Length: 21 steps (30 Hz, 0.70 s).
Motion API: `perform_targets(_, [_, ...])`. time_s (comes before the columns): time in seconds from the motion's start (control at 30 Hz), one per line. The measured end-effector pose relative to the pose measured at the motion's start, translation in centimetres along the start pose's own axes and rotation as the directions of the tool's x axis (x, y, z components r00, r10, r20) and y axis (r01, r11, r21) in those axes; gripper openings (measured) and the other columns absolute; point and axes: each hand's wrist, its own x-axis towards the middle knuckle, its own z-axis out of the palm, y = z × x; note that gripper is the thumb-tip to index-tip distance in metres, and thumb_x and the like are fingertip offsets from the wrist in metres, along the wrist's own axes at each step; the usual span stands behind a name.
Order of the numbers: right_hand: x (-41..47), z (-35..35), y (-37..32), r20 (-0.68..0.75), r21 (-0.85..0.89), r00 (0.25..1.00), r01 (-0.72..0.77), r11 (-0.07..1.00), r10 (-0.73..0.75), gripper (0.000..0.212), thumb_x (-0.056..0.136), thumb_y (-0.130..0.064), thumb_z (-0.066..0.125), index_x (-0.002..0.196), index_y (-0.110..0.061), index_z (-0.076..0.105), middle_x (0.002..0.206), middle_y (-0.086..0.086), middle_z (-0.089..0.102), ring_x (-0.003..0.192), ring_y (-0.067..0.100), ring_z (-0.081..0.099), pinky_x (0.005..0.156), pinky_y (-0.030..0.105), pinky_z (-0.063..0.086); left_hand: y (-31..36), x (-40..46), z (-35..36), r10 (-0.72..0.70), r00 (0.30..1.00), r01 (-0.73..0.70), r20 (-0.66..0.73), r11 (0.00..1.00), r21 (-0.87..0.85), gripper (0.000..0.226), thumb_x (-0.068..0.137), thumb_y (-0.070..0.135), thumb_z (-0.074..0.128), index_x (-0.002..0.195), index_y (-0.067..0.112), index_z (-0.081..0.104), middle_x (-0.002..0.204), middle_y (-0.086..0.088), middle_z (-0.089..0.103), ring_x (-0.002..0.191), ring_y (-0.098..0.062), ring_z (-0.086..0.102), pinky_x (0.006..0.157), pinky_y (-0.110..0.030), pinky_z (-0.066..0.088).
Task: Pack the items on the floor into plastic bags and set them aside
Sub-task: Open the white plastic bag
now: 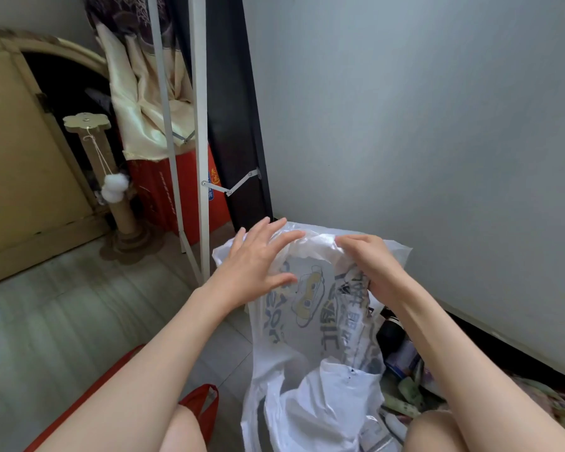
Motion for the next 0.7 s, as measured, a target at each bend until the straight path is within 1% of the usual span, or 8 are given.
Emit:
perform_targets(0.13, [-0.8, -1.5, -0.2, 0.209, 0.004, 0.978, 0.020, 1.000, -0.021, 0.017, 0.071, -0.024, 0.057, 0.082, -0.011, 0.053, 0.081, 0.010, 0.041, 0.072, 0.025, 0.039, 0.057, 0.029, 0.030, -0.2, 0.4, -0.2, 0.115, 0.981, -0.123, -0.159, 0.991, -0.044, 0.053, 0.081, 0.030, 0.067, 0.129, 0.032, 0.044, 0.139, 0.002, 0.044, 0.134, -0.019, 0.032, 0.111, -0.051, 0.021])
perform_targets(0.23, [-1.0, -2.3, -0.3, 0.249, 0.032, 0.968, -0.037, 0.999, 0.027, 0.025, 0.068, -0.027, 0.059, 0.085, -0.009, 0.056, 0.082, 0.011, 0.045, 0.072, 0.027, 0.044, 0.059, 0.030, 0.033, 0.5, 0.4, -0.1, 0.121, 0.984, -0.138, -0.133, 0.981, -0.134, 0.036, 0.086, 0.022, 0.063, 0.119, 0.024, 0.051, 0.121, 0.006, 0.058, 0.113, -0.015, 0.052, 0.105, -0.042, 0.035])
perform_targets(0.3, [-0.8, -2.4, -0.2, 0.101, 0.043, 0.995, 0.009, 0.999, -0.014, 0.027, 0.074, -0.024, 0.060, 0.074, 0.002, 0.056, 0.073, 0.010, 0.046, 0.068, 0.024, 0.046, 0.061, 0.031, 0.033, 0.7, 0.3, -0.4, 0.089, 0.991, -0.111, -0.099, 0.963, -0.246, 0.022, 0.090, 0.020, 0.057, 0.112, 0.018, 0.055, 0.109, 0.008, 0.061, 0.100, -0.014, 0.058, 0.090, -0.031, 0.045])
perform_targets(0.37, [-0.3, -2.4, 0.2, -0.132, -0.229, 0.975, 0.143, 0.963, -0.176, 0.023, 0.082, -0.022, 0.060, 0.072, -0.001, 0.062, 0.071, 0.005, 0.052, 0.070, 0.017, 0.049, 0.065, 0.030, 0.035, 0.8, 0.3, -0.7, 0.014, 0.997, -0.039, -0.072, 0.932, -0.360, 0.016, 0.092, 0.019, 0.054, 0.105, 0.013, 0.060, 0.098, 0.009, 0.062, 0.093, -0.010, 0.059, 0.082, -0.020, 0.044])
perform_targets(0.43, [-0.3, -1.8, 0.3, -0.233, -0.533, 0.892, 0.216, 0.818, -0.388, 0.015, 0.085, -0.020, 0.058, 0.093, -0.016, 0.070, 0.085, -0.002, 0.059, 0.085, 0.015, 0.055, 0.078, 0.026, 0.039, 0.8, 0.3, -0.9, -0.064, 0.997, 0.045, -0.033, 0.908, -0.417, 0.016, 0.092, 0.019, 0.054, 0.101, 0.012, 0.065, 0.094, 0.008, 0.064, 0.088, -0.003, 0.058, 0.078, -0.012, 0.042])
perform_targets(0.57, [-1.8, 0.4, -0.2, 0.088, -0.535, 0.703, 0.632, 0.562, -0.706, 0.030, 0.084, -0.033, 0.058, 0.110, -0.020, 0.066, 0.100, -0.004, 0.058, 0.100, 0.010, 0.050, 0.089, 0.013, 0.034, 0.5, -0.1, -1.7, -0.242, 0.969, 0.229, 0.054, 0.788, -0.571, 0.017, 0.091, 0.021, 0.055, 0.090, 0.017, 0.071, 0.089, 0.010, 0.069, 0.086, 0.004, 0.059, 0.075, -0.012, 0.043])
perform_targets(0.63, [-2.2, 2.0, 0.1, 0.307, -0.552, 0.649, 0.718, 0.425, -0.696, 0.042, 0.083, -0.040, 0.059, 0.119, -0.019, 0.061, 0.112, -0.003, 0.061, 0.107, 0.011, 0.051, 0.094, 0.018, 0.038, 0.4, -0.3, -2.3, -0.294, 0.950, 0.289, 0.101, 0.718, -0.633, 0.017, 0.091, 0.025, 0.055, 0.090, 0.021, 0.072, 0.090, 0.010, 0.069, 0.090, 0.004, 0.059, 0.076, -0.013, 0.042])
perform_targets(0.7, [-1.9, 3.2, 0.5, 0.384, -0.576, 0.643, 0.728, 0.373, -0.662, 0.045, 0.083, -0.032, 0.064, 0.124, -0.016, 0.056, 0.119, 0.000, 0.059, 0.110, 0.016, 0.053, 0.093, 0.026, 0.042, 0.3, -0.5, -2.7, -0.311, 0.941, 0.319, 0.135, 0.672, -0.668, 0.017, 0.090, 0.030, 0.056, 0.088, 0.024, 0.072, 0.090, 0.010, 0.069, 0.091, 0.002, 0.060, 0.078, -0.017, 0.042])
